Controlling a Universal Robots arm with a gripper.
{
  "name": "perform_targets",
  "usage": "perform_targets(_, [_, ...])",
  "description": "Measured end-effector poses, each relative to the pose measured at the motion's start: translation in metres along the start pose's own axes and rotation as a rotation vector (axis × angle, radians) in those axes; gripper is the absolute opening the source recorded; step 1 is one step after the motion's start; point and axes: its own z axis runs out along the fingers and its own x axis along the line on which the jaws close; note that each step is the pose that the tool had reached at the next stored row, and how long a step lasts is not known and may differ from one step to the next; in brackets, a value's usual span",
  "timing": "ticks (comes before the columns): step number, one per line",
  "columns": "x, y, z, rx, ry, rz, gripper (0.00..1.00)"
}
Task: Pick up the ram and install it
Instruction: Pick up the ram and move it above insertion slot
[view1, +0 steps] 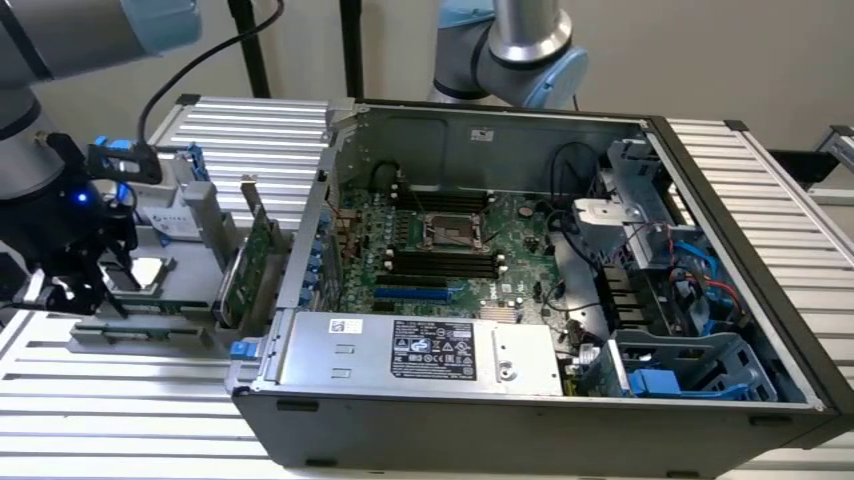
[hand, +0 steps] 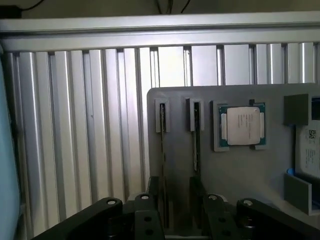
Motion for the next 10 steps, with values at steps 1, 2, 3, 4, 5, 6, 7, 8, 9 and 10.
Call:
perform_targets(1, [0.0,-0.0001,0.0018,0.0,0.0,-0.002,1.0])
perform_targets(2, [0.0,-0.0001,0.0036,-0.0001,0.0001,-0.003,1.0])
perform_targets(3, [0.0,-0.0001,0.0054,-0.0002,0.0001,-0.005,1.0])
perform_targets(4, [0.0,-0.0001,0.0071,-0.0003,0.0002,-0.006,1.0])
perform_targets(5, [0.0,-0.0002,0.0089,-0.0004,0.0002,-0.008,1.0])
perform_targets(6, [0.0,-0.0002,0.0108,-0.0003,0.0002,-0.01,1.0])
perform_targets(7, [0.0,-0.0003,0.0125,-0.0005,0.0003,-0.012,1.0])
perform_targets(8, [0.0,-0.0003,0.0145,-0.0005,0.0003,-0.014,1.0])
perform_targets(9, [0.001,-0.0004,0.0163,-0.0005,0.0002,-0.015,1.0])
perform_targets(10, [0.001,-0.0004,0.0181,-0.0007,0.0004,-0.017,1.0])
